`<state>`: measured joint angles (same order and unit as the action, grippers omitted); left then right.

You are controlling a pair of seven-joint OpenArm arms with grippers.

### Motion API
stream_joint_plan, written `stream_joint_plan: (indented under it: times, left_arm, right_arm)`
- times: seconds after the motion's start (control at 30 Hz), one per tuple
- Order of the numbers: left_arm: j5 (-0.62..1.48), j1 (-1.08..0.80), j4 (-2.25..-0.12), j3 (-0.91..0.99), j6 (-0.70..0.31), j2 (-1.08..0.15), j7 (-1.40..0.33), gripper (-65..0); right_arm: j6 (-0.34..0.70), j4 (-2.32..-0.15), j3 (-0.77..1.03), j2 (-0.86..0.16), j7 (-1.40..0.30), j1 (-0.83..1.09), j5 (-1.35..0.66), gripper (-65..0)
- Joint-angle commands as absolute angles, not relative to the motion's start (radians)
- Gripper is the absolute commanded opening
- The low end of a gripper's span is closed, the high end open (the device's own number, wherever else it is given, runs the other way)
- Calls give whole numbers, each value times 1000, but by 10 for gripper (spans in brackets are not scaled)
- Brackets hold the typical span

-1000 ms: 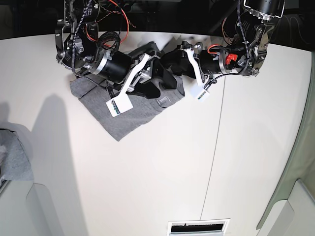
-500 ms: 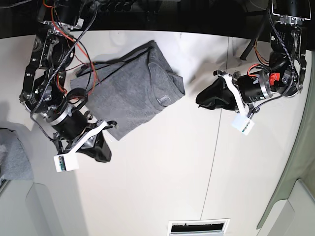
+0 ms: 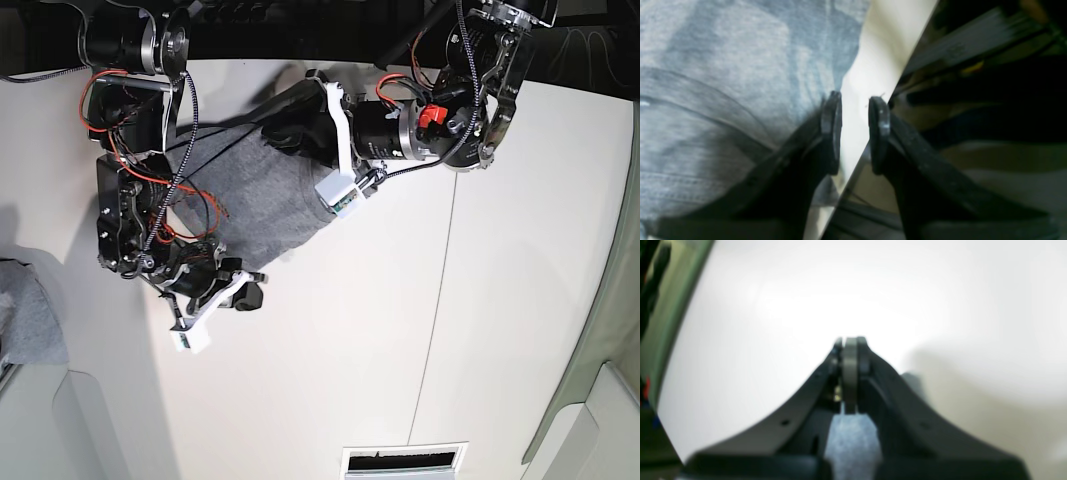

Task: Layout the t-shirt on the table in an organized manner, then fold the t-shirt properly
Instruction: 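Press and tuck the folded bundle edges with both grippers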

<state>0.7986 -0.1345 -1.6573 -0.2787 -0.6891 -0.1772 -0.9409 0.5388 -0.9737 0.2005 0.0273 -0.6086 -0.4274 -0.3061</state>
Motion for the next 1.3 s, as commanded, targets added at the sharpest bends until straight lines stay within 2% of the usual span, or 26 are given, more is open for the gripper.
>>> stream_joint_plan:
  times: [0.0,0.27,0.47,0.63,0.8,1.0,1.13,1.27]
  left_arm:
    - [808,-125,-1653,-278,-698,-178,-918,-502]
    - [661,-87,-1456,-274,-698,-213,-836,-502]
    - [599,41,-1295,-274,-698,-278,-798,-502]
    - [598,222,-1166,-274,-698,-280,-781,-502]
    - [598,339,-1084,-274,-698,-280,-778,-502]
    - [602,379,-1077,-275,-698,-262,-771,-502]
    - [636,385,-1091,-274,-698,-270,-786,-502]
    - [770,376,-1185,-274,-698,-348,-860,-502]
  right_arm:
    - [550,-968,175,21,-589,-457,-311,-650]
    - [550,-947,19,-108,-591,-445,-308,-650]
    - [555,-954,19,-142,-741,-414,-478,-650]
    - [566,-984,19,-141,-762,-347,-567,-650]
    - [566,-1118,19,-107,-764,-211,-613,-650]
    - [565,-1266,19,-6,-756,-104,-577,-650]
    - [565,-1320,27,-3,-757,-106,-516,-650]
    - [565,-1388,72,-4,-813,-105,-490,-650]
